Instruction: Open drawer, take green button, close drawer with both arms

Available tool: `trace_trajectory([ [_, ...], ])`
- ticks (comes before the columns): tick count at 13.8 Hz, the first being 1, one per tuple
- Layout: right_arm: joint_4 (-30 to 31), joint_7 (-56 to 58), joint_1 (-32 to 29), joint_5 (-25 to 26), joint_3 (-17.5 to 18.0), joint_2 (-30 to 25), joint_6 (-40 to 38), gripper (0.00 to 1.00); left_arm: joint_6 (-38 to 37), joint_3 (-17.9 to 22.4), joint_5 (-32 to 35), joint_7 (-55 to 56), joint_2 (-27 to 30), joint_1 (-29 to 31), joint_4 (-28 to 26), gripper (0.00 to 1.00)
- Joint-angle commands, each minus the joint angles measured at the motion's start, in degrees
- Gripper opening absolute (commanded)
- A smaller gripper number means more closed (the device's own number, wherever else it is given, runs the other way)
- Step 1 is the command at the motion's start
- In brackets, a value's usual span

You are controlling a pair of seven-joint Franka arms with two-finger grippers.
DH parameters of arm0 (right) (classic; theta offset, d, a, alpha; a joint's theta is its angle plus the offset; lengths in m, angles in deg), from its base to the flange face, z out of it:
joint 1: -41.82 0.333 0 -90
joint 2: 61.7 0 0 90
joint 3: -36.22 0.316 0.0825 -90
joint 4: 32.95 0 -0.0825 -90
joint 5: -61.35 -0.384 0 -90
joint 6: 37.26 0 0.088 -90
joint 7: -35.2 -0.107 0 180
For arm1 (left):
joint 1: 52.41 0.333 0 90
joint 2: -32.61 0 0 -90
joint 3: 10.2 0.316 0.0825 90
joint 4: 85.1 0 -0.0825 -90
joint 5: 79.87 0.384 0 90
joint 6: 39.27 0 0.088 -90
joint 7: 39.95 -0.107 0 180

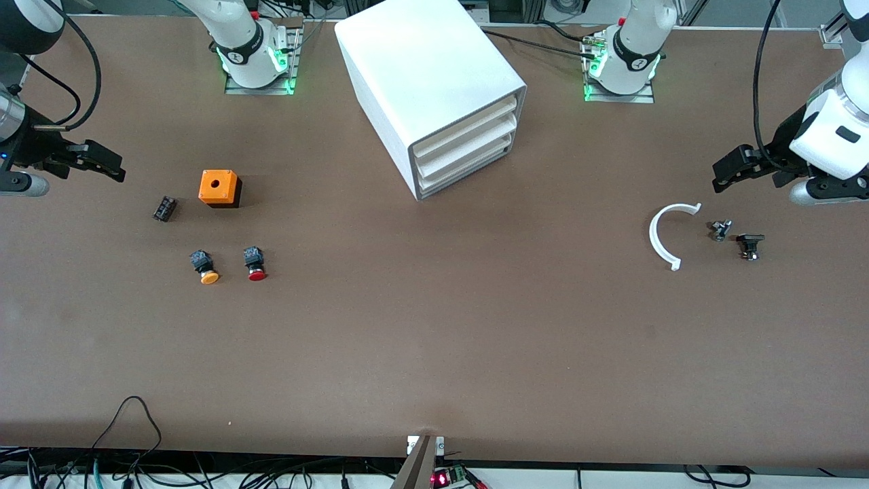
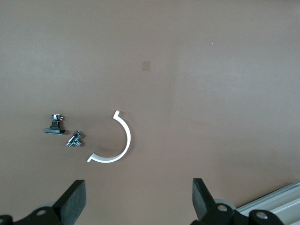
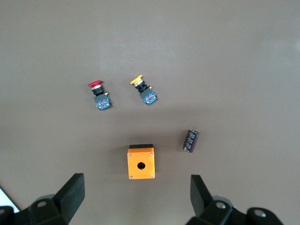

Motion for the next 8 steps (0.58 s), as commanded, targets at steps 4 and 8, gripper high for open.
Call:
trace_trajectory([
  [4, 1.5, -0.2, -0.2, -0.1, 0.3, -1.5, 0.7, 1.00, -0.5, 0.0, -1.6, -1.4, 0.0, 0.3, 1.1, 1.00],
  [8, 1.5, -0.2, -0.2, -0.1, 0.3, -1.5, 0.2, 1.00, -0.6, -0.1, -1.6, -1.5, 0.0, 0.3, 1.2, 1.00],
])
